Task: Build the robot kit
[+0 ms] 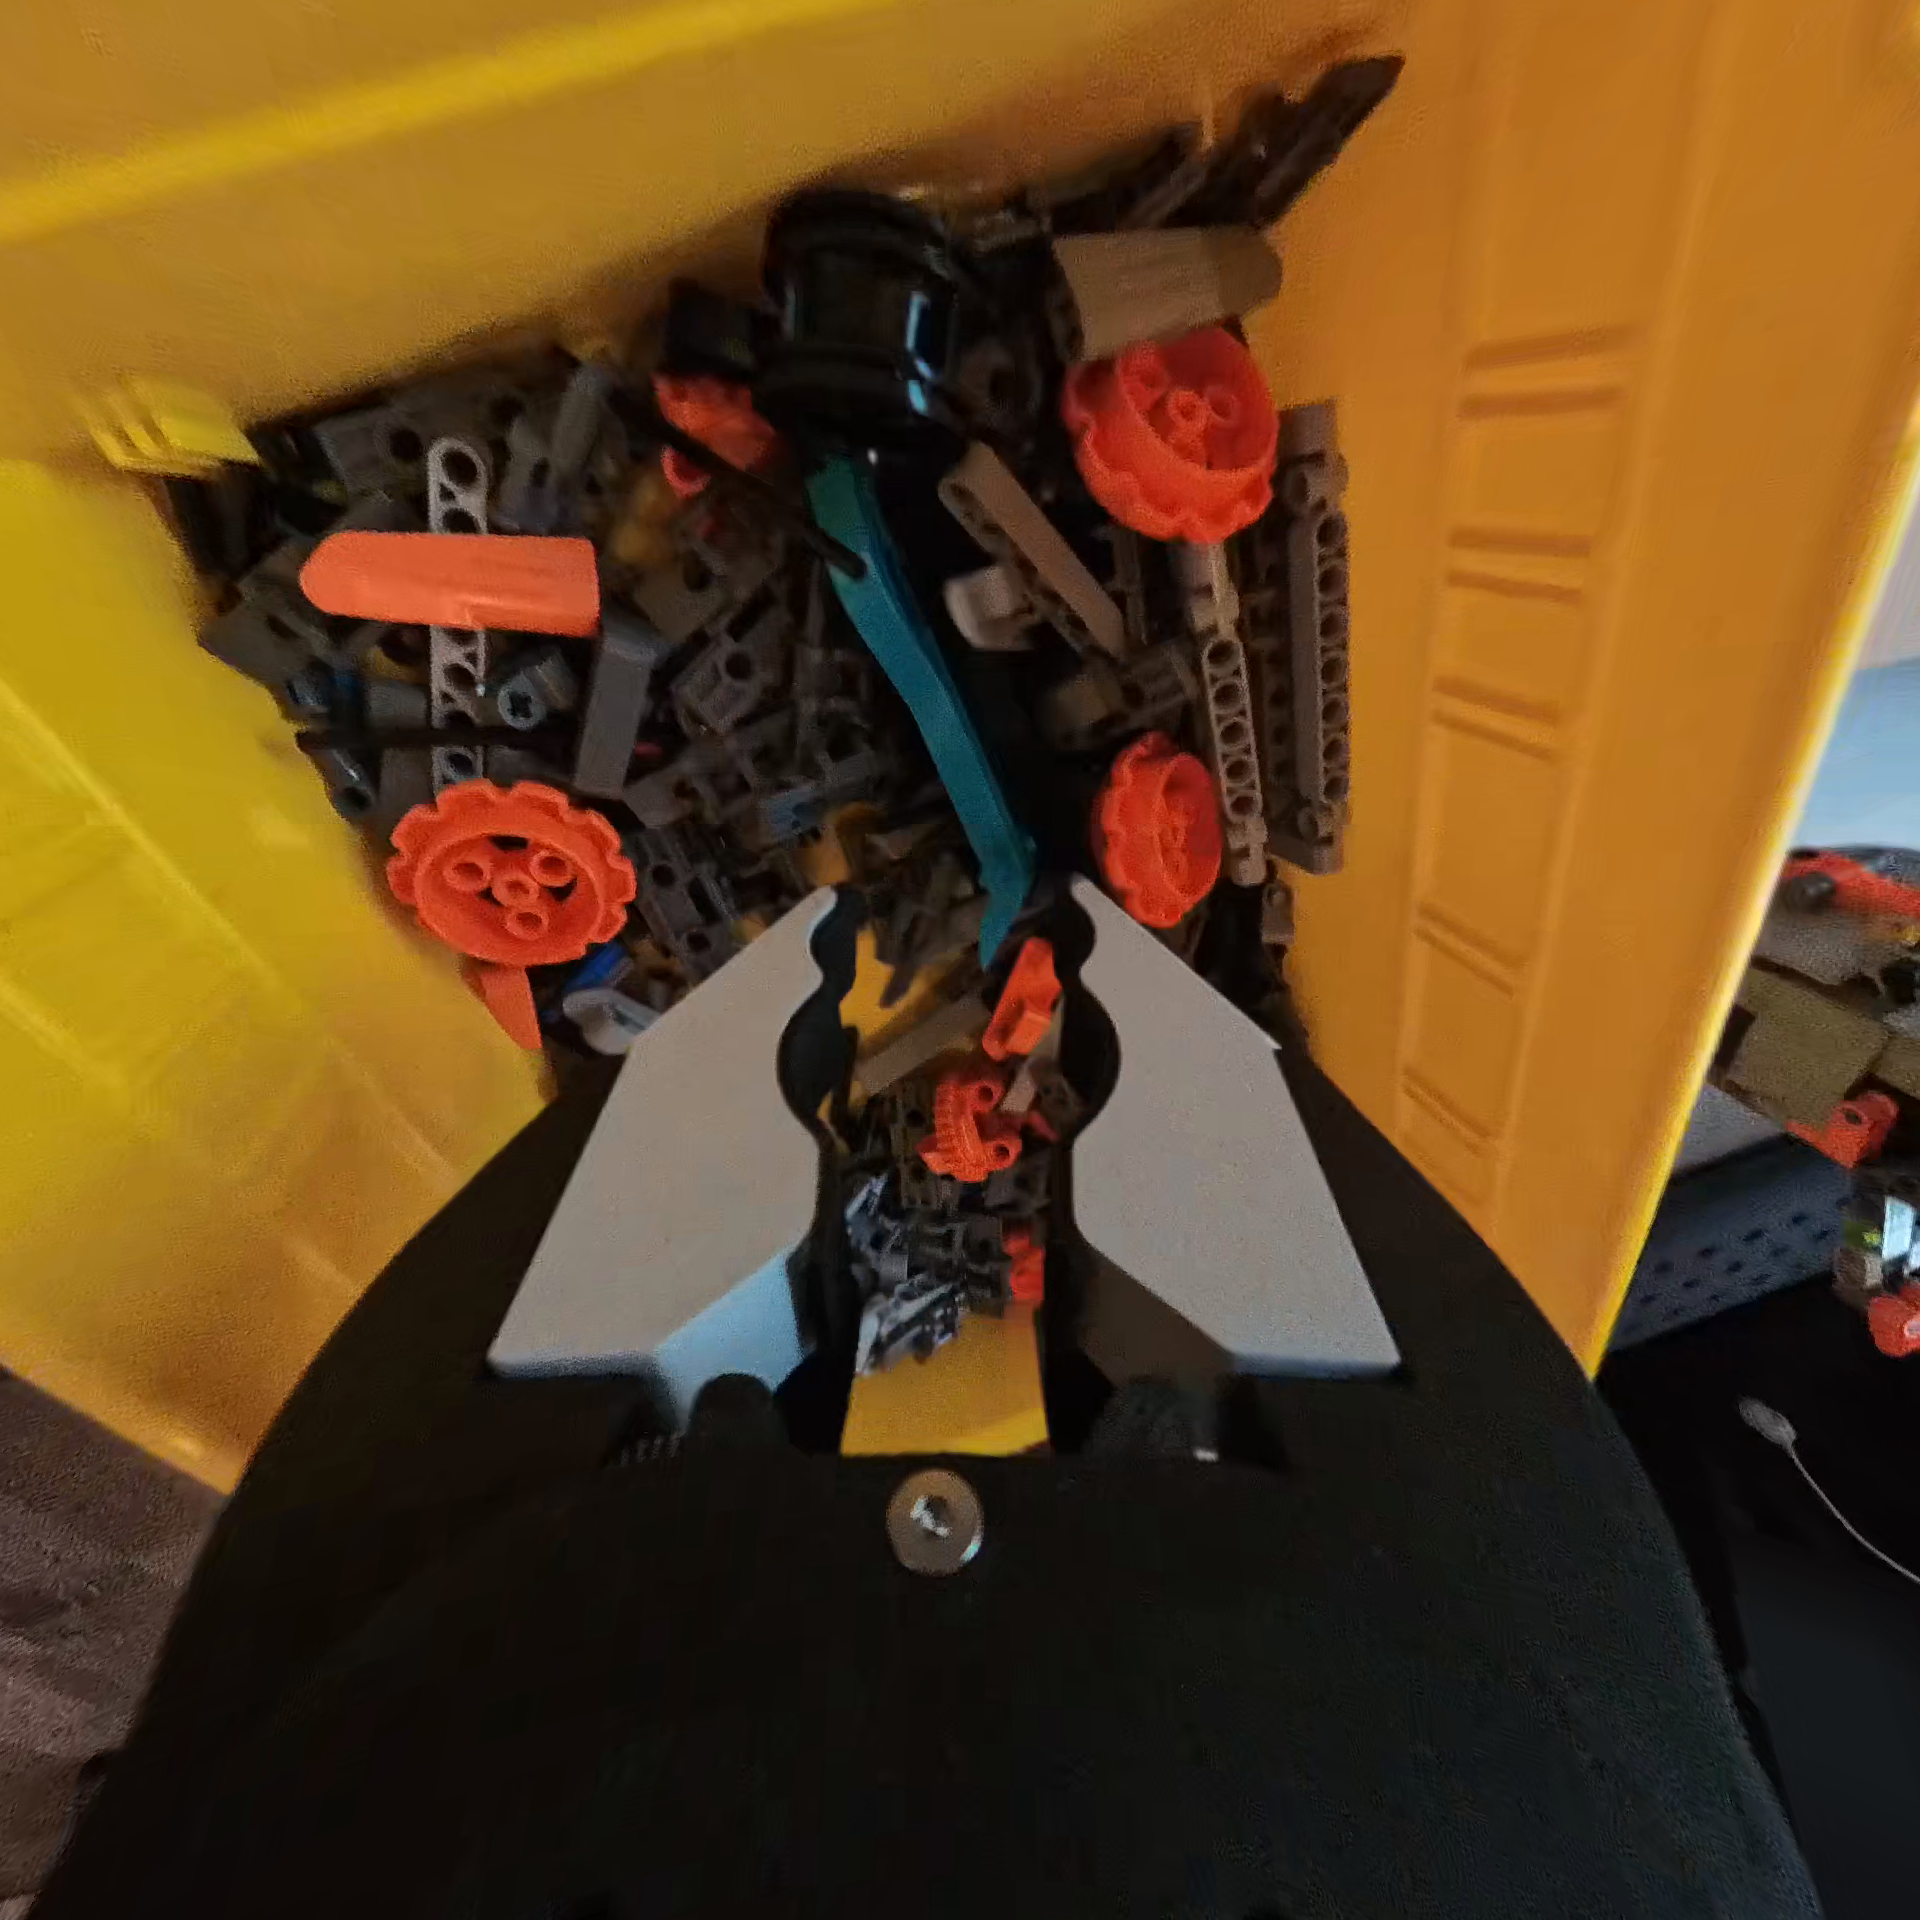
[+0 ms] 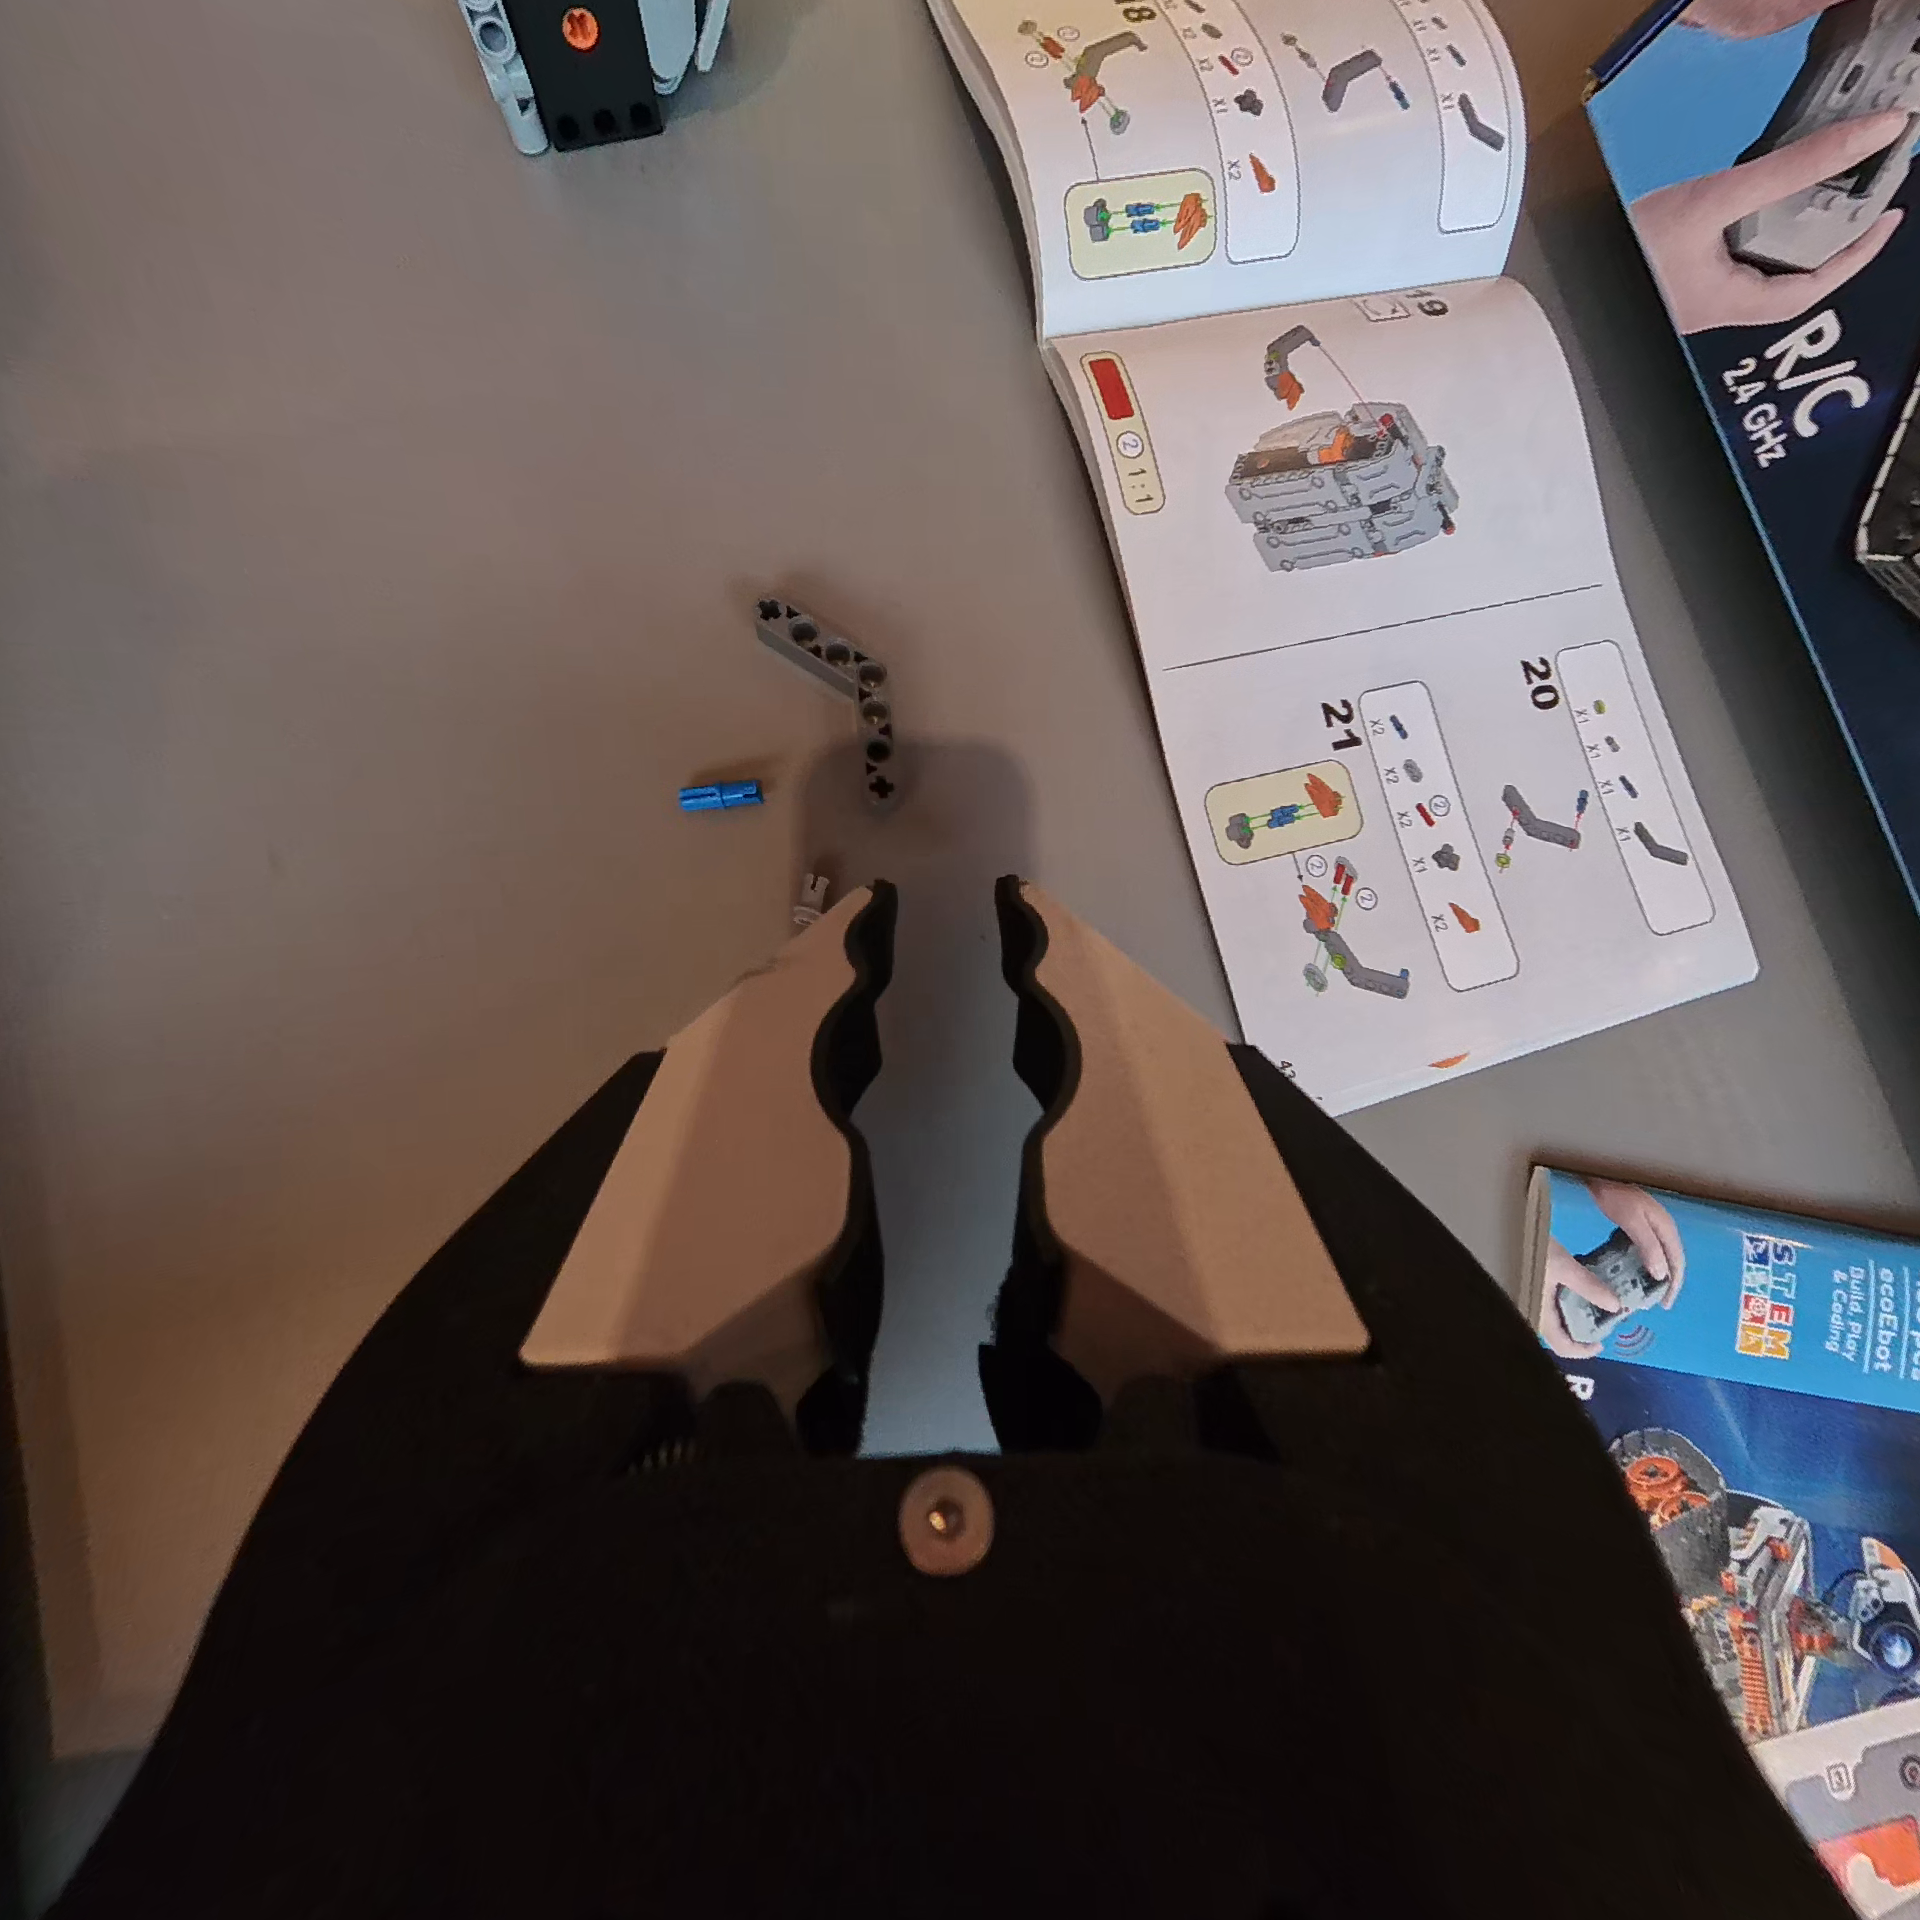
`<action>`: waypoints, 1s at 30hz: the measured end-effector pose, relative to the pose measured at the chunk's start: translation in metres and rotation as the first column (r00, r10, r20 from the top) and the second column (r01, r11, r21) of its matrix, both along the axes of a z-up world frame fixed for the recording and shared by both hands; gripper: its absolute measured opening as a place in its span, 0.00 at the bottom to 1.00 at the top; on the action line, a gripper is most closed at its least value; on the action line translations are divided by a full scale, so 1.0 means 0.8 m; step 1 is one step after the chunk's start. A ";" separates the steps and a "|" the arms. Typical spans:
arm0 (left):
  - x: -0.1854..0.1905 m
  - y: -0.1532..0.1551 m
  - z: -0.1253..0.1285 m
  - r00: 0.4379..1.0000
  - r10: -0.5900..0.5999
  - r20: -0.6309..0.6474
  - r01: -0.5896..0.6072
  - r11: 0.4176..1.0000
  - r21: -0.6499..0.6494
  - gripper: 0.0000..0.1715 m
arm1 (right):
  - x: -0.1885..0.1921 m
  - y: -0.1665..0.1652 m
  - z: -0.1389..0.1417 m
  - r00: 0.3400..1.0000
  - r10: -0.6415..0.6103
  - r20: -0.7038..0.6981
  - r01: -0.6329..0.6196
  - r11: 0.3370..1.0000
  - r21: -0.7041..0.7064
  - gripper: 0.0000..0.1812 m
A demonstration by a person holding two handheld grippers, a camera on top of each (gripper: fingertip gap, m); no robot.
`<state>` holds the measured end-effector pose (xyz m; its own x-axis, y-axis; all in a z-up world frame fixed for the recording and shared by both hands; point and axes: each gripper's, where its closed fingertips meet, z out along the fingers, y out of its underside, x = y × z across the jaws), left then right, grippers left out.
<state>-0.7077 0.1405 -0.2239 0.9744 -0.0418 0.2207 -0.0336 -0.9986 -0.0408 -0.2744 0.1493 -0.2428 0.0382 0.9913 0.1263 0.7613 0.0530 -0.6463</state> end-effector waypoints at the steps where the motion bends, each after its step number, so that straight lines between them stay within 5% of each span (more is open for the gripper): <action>1: 0.002 -0.009 0.006 1.000 -0.003 -0.004 0.003 1.000 -0.008 0.24 | 0.000 0.000 0.000 1.000 0.000 0.001 0.000 1.000 -0.002 0.11; 7: 0.028 -0.087 0.010 0.994 -0.104 -0.045 0.093 0.974 -0.205 0.46 | 0.000 0.000 -0.003 1.000 0.001 0.009 -0.001 1.000 -0.004 0.11; 11: 0.038 -0.098 0.000 0.981 -0.175 -0.077 0.146 0.946 -0.291 0.49 | -0.002 0.007 0.003 1.000 -0.015 -0.011 0.015 0.999 0.033 0.11; 14: 0.032 -0.101 -0.011 0.973 -0.175 -0.151 0.111 0.927 -0.358 0.50 | 0.000 0.043 0.029 0.984 -0.159 -0.081 0.170 0.975 0.146 0.15; 16: 0.035 -0.101 -0.018 0.969 -0.191 -0.159 0.115 0.912 -0.394 0.50 | 0.023 0.097 0.063 0.903 -0.392 -0.176 0.428 0.858 0.283 0.22; 18: 0.041 -0.099 -0.020 0.968 -0.201 -0.151 0.124 0.906 -0.405 0.49 | 0.068 0.134 0.094 0.773 -0.587 -0.240 0.630 0.671 0.390 0.22; 23: 0.043 -0.105 -0.024 0.972 -0.194 -0.136 0.117 0.892 -0.436 0.55 | 0.141 0.159 0.127 0.587 -0.752 -0.300 0.752 0.370 0.546 0.22; 30: 0.048 -0.127 -0.030 0.951 -0.284 -0.123 0.184 0.836 -0.516 0.62 | 0.157 0.163 0.113 0.540 -0.801 -0.260 0.773 0.349 0.529 0.23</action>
<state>-0.6697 0.0392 -0.2481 0.9739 -0.2087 0.0891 -0.2255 -0.8448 0.4852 -0.1490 0.2799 -0.1521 0.7450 0.2543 0.6167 0.6670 -0.2762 -0.6919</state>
